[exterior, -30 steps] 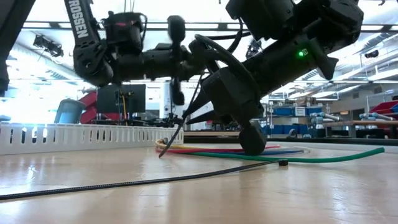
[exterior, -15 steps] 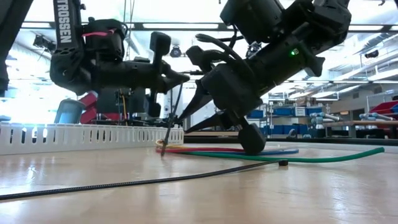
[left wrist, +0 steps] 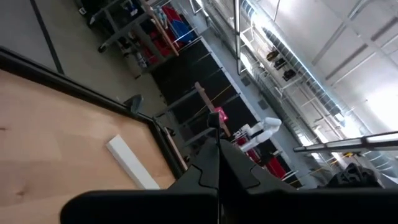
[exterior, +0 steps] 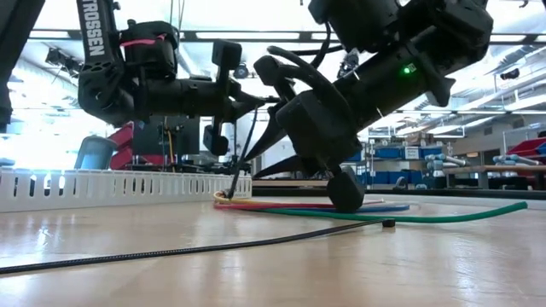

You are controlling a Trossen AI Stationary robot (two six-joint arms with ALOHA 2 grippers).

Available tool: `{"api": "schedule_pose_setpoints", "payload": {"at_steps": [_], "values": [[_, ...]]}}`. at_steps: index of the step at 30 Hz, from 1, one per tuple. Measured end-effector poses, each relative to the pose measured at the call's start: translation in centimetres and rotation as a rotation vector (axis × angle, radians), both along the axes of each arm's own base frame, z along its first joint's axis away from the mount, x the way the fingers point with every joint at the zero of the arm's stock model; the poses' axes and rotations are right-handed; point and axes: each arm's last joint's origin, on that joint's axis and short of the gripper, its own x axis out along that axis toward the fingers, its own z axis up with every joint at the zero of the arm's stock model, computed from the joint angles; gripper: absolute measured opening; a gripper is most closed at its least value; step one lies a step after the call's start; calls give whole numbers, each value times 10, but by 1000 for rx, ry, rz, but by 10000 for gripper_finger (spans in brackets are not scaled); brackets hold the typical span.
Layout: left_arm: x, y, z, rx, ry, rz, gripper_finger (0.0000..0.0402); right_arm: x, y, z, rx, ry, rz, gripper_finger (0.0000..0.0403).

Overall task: Ziptie cables
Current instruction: Insert the black zip tie into the lock head

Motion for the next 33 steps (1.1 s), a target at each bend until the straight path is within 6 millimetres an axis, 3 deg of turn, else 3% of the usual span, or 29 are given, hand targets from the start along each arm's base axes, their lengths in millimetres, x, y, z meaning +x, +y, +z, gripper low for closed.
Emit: {"api": "schedule_pose_setpoints", "payload": {"at_steps": [10,25,33], "values": [[0,-2,0,-3,-2,1,3,-1,-3,1,17,-76,-169,84],[1,-5,0,-12,-5,-7,3,3,-8,10,-58,-135,-186,83],[1,-5,-1,-12,1,-7,3,2,-10,13,-83,-177,-291,83]]}}
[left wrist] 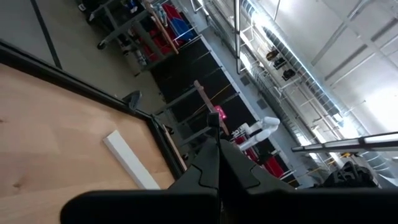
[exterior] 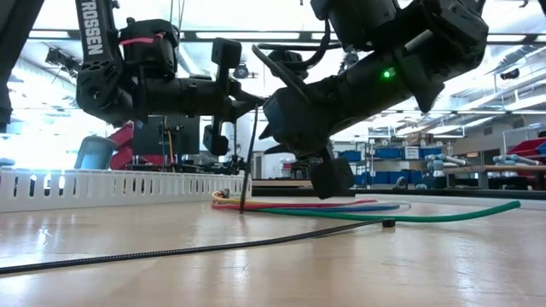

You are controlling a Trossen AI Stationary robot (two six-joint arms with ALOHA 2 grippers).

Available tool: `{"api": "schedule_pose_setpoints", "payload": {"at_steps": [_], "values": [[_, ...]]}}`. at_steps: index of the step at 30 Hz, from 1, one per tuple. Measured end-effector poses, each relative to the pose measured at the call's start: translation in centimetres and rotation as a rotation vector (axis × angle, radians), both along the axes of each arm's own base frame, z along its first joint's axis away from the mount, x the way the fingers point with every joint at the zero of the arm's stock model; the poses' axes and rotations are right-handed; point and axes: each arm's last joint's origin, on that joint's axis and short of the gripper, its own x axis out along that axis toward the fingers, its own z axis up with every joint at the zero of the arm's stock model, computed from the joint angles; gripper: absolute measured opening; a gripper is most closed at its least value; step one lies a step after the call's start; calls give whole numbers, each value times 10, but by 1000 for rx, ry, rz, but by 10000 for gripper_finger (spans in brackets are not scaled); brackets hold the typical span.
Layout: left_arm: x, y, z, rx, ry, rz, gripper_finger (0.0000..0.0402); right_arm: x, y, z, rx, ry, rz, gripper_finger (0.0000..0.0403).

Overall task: Ziptie cables
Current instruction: Insert the black zip tie into the lock head

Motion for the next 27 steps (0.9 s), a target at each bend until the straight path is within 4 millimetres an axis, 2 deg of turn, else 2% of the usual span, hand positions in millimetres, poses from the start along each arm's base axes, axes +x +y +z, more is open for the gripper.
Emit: {"api": "schedule_pose_setpoints", "payload": {"at_steps": [7,15,22,27], "values": [[0,0,0,-5,-2,-1,3,2,1,5,-37,-9,13,83],[6,-1,5,2,-27,-47,3,4,4,2,-56,82,209,77],[10,-1,5,19,8,-63,3,2,3,6,-111,57,62,74],[11,-1,6,9,-3,-67,3,2,4,3,-103,92,121,75]]}}
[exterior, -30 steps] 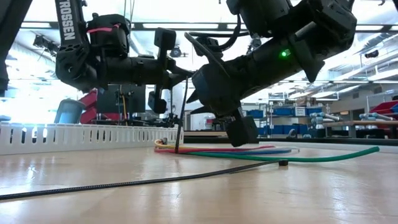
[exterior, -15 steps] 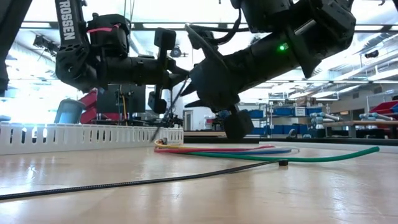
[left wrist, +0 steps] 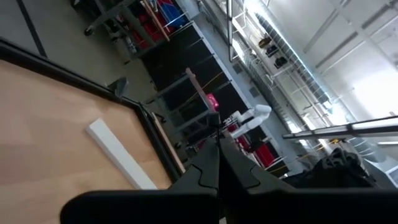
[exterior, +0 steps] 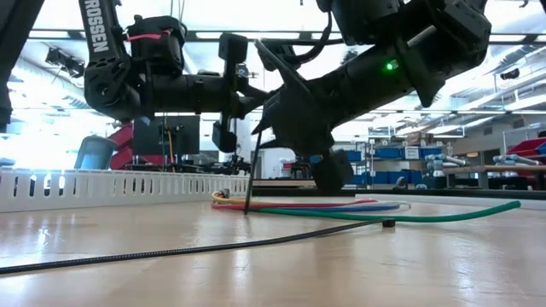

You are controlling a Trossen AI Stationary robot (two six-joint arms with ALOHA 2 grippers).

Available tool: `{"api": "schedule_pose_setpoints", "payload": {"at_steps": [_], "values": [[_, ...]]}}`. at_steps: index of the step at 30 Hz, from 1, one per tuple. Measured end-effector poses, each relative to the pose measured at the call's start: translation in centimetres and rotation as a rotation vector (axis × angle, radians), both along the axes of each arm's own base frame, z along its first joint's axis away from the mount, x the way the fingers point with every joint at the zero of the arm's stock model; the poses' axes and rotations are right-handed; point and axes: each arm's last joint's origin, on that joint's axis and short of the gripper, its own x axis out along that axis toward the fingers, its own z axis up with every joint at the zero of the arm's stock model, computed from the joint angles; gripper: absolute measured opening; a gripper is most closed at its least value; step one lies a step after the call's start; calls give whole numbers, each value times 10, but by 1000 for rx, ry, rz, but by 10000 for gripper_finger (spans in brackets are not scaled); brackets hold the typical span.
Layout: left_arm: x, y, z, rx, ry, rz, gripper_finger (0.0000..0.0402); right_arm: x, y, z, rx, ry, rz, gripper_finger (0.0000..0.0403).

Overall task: Ziptie cables
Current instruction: Insert the black zip tie into the lock head

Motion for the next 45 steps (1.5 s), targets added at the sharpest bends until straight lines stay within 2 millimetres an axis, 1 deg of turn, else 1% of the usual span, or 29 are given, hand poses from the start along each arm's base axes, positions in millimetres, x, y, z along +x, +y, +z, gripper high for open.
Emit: {"api": "schedule_pose_setpoints", "payload": {"at_steps": [6,12,17,20,24,26,28,30,33,36,37,39,41,45], "values": [[3,0,3,2,-15,-7,4,-3,7,-10,37,108,128,74],[7,1,8,5,-37,-10,4,-4,13,-12,78,128,206,74],[12,1,14,22,-57,-27,4,-4,13,-12,118,125,217,69],[15,1,17,34,-65,-28,4,-5,13,-13,145,127,211,50],[16,1,19,54,-64,-22,4,-6,14,-16,192,138,204,10],[16,1,20,74,-61,-14,4,-7,14,-16,218,129,201,4],[15,2,21,136,-39,4,4,-7,15,-16,253,107,188,5],[15,2,22,223,0,26,4,-7,14,-15,320,59,152,2],[15,0,24,361,44,18,3,-6,12,-12,458,-66,55,1],[14,-2,23,468,85,-15,3,-7,10,-5,668,-175,-2,1],[14,-3,22,495,98,-30,3,-9,10,-1,732,-200,-10,1],[11,-6,18,531,114,-60,3,-15,9,13,871,-257,4,0],[7,-9,14,553,132,-84,2,-22,3,25,991,-316,3,0],[0,-21,4,626,179,-160,2,-43,-14,33,1203,-371,-34,0]]}}
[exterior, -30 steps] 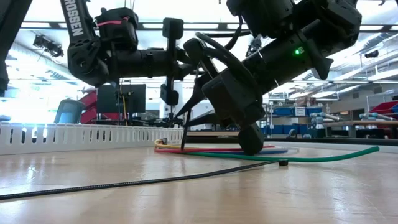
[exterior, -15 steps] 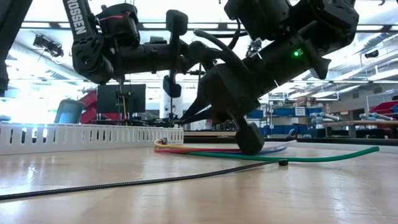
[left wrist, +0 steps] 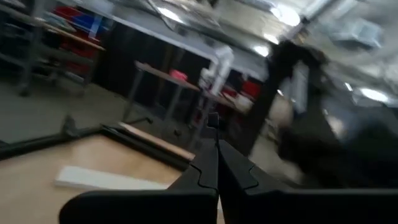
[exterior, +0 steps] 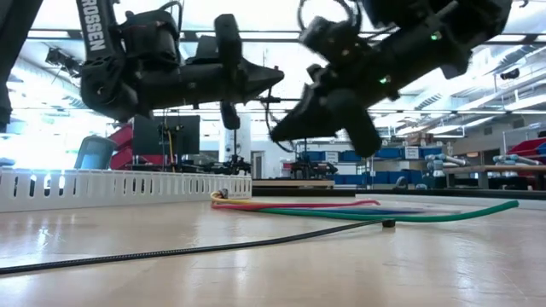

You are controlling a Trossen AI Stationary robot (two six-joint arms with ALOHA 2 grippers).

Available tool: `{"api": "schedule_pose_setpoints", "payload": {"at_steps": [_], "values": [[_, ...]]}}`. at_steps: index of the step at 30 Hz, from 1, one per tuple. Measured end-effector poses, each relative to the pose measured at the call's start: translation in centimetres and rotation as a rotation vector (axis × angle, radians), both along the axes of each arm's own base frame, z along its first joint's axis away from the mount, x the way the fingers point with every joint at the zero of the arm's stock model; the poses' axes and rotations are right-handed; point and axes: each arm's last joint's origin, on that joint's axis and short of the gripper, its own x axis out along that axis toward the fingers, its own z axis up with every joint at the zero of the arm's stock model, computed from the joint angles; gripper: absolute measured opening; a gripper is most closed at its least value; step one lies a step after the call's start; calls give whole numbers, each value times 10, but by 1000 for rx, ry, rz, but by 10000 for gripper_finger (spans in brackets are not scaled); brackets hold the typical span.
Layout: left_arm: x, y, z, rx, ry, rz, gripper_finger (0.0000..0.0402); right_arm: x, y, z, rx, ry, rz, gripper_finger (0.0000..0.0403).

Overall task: Ziptie cables
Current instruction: Insert the black zip tie into the lock head

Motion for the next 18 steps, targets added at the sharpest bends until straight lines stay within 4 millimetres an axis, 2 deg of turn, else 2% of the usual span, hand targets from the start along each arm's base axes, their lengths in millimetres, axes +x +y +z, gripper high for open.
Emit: {"api": "schedule_pose_setpoints", "payload": {"at_steps": [3,8,13,18], "values": [[-1,-13,-2,126,36,-33,1,-9,-13,9,241,-91,47,0],[1,-33,-3,408,93,-8,1,-15,-29,7,561,-175,49,0],[1,-38,-5,607,150,55,1,-17,-43,5,730,-216,51,0],[1,-34,-8,708,222,141,1,-15,-57,8,837,-243,46,0]]}}
